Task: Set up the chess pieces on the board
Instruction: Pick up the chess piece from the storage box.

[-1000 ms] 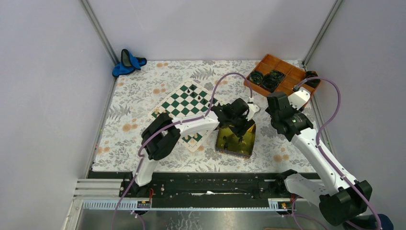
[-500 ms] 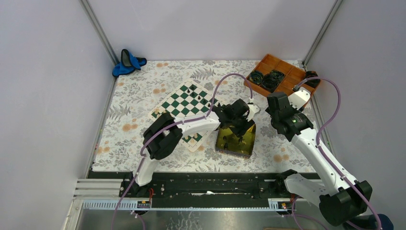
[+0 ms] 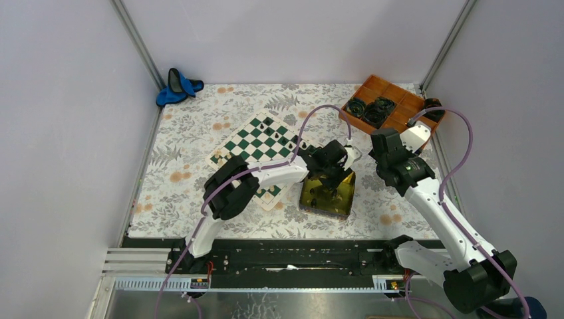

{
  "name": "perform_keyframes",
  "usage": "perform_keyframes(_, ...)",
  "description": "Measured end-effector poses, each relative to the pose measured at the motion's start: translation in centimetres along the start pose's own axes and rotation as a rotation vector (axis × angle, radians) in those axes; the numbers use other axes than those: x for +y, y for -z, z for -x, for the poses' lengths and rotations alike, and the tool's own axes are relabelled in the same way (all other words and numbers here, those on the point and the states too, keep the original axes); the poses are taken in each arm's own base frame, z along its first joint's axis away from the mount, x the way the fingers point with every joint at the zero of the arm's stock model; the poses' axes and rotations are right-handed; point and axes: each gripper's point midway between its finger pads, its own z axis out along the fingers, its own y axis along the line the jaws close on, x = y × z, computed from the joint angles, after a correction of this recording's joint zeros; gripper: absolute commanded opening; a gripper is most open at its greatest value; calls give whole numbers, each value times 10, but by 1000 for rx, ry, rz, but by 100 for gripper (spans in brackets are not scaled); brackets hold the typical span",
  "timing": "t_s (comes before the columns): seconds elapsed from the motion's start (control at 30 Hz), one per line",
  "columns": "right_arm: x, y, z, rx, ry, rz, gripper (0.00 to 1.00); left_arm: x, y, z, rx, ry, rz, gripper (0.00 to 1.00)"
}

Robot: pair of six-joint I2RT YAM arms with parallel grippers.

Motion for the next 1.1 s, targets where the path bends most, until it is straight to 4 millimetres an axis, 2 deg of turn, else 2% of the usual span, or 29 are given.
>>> perform_keyframes(0.23,0,0,0,0,2,1,64,3,-2,0,-1,0,16,45)
perform_keyframes(0.67,0,-1,-1,2,10,-1,64,7,-4,14,-47,-3,40,35)
perform_keyframes(1.1,1,-4,-4,13,25,-7,64,9,-5,13,-45,-1,46,35)
